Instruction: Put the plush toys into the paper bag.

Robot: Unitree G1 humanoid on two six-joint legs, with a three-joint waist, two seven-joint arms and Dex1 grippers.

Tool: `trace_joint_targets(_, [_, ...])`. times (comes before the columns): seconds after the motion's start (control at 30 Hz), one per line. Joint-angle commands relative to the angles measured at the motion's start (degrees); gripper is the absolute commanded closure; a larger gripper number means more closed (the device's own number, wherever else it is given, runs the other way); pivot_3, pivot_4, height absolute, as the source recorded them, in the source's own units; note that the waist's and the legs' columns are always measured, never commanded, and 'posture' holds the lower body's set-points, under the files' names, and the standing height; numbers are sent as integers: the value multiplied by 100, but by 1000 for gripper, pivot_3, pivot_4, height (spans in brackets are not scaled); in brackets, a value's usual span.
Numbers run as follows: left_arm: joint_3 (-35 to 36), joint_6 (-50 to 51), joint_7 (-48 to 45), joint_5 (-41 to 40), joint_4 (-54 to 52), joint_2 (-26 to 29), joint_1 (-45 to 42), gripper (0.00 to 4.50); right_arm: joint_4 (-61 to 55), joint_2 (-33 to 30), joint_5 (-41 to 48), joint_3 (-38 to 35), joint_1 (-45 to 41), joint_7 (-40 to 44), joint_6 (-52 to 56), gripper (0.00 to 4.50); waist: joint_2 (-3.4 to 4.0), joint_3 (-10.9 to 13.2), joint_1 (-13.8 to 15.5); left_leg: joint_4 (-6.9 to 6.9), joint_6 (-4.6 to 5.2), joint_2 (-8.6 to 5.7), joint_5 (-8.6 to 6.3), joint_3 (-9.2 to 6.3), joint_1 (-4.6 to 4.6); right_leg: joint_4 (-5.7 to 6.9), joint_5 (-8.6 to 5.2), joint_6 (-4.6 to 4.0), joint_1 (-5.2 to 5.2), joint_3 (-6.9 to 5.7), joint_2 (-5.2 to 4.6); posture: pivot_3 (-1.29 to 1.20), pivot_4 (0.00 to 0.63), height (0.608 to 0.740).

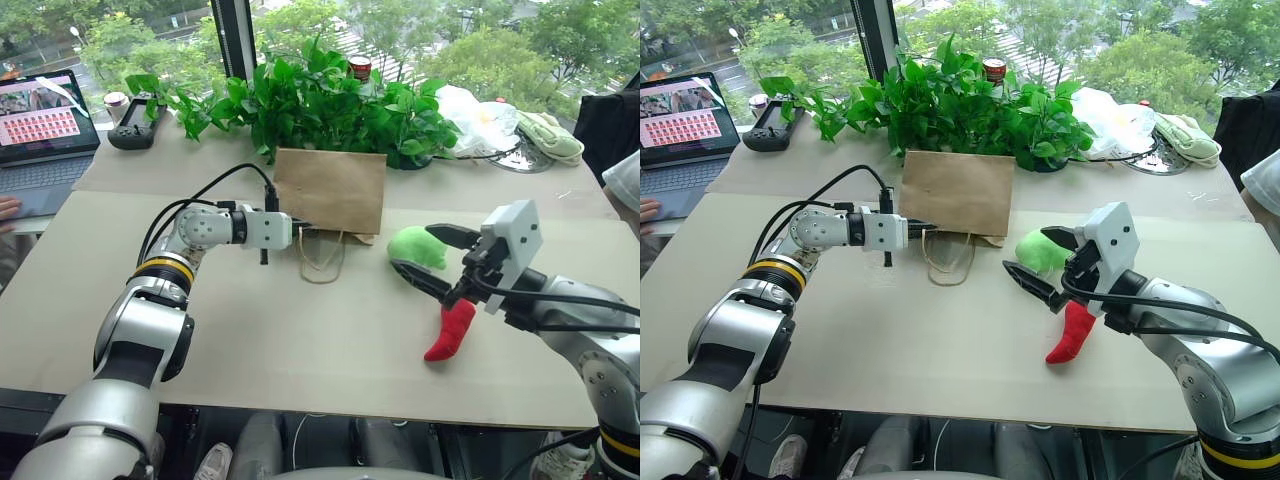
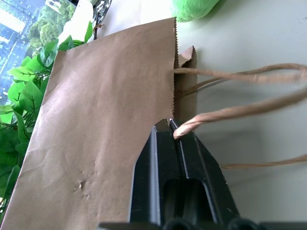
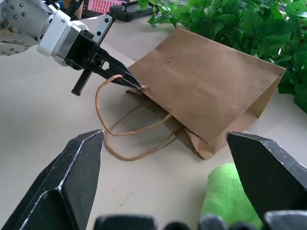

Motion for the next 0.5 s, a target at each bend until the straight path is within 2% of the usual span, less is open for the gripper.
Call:
trace_joint_targets(0.03, [199,72,-114,-288,-67,-42,-24,4463,-21,13,-110,-3,-144,-38,-127,0,0,0,2,0,0,0,0,0,0,0,0,0,0,0,0,0,150,713])
trace_joint_targets(0.17, [481,218,-786,-887,-326,-109,95,4463,94,11,-270,65,-146,-16,-162,0,0,0,-6,0,0,0,0,0,0,0,0,0,0,0,0,0,150,713])
trace_joint_targets(0.27, [711,668,-1656,-1661,-982,-86,302,4463,174,-7,-387,110,-133,-4,-155,0,0,0,-17,0,0,1,0,0,1,1,0,0,0,-1,0,0,150,713])
trace_joint_targets(0.37, [941,1744,-2278,-2464,-2018,29,564,4463,197,19,-435,137,-100,11,-134,0,0,0,-36,0,0,2,0,0,1,3,0,0,0,0,0,0,150,713])
trace_joint_targets(0.5, [1125,3288,-2511,-3079,-3466,366,922,4463,142,155,-443,276,-56,-29,-96,0,1,0,-80,2,0,4,0,-5,0,5,0,0,0,-1,2,0,150,713])
